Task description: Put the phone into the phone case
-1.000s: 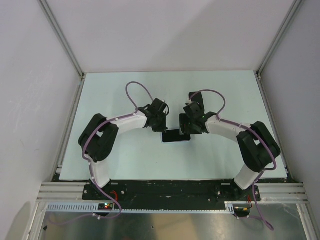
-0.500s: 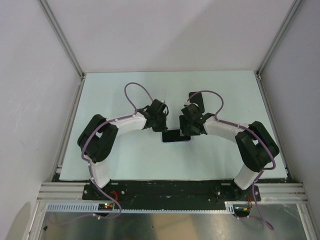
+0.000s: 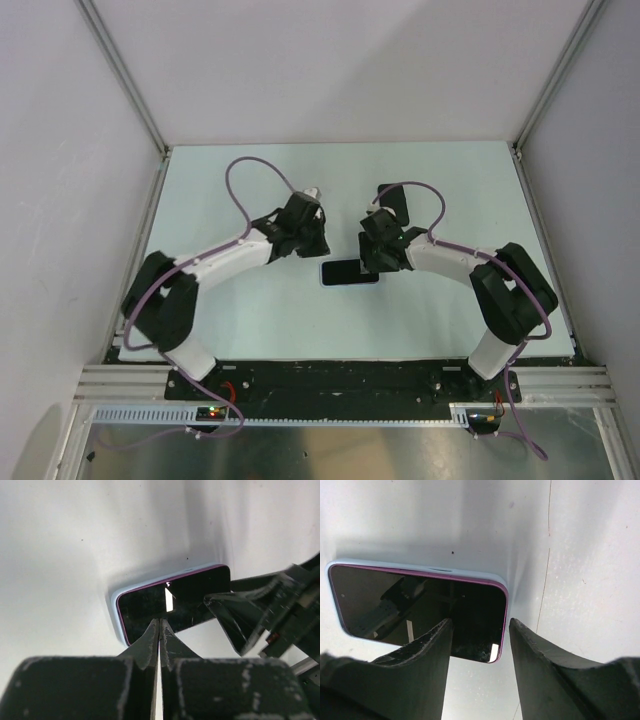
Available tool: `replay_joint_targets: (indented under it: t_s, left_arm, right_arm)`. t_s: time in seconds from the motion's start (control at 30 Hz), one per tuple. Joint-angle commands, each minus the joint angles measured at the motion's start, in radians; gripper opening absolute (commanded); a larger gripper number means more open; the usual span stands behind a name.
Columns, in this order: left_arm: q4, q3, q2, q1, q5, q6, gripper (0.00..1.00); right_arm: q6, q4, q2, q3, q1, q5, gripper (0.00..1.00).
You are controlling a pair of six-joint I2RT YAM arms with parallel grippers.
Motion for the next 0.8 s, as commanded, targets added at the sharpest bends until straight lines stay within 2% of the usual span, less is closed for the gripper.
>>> replay_joint_targets:
  t_s: [0.0, 0.13, 0.37, 0.67, 0.77]
  left_arm:
    - [0.000, -0.075, -0.113, 0.003, -0.069, 0.011, 0.04]
    - [0.001, -0.134, -0.114, 0.010, -0.078, -0.006, 0.05]
    - [0.009, -0.147, -0.071, 0.010, -0.073, -0.016, 0.04]
    - [0.061, -0.162, -0.014, 0.003, -0.034, -0.034, 0.01]
    - [0.074, -0.162, 0.009, 0.001, -0.032, -0.039, 0.00]
  right_arm:
    - [-0.005, -0.025, -0.032, -0.003, 0.009, 0.019, 0.57]
    - [-0.006, -0.032, -0.053, -0.004, 0.008, 0.024, 0.60]
    - [-0.003, -0.031, -0.067, -0.016, 0.008, 0.018, 0.44]
    - [-0.001, -0.018, -0.053, -0.025, 0.008, -0.015, 0.39]
    - [0.002, -0.018, -0.051, -0.026, 0.009, -0.020, 0.32]
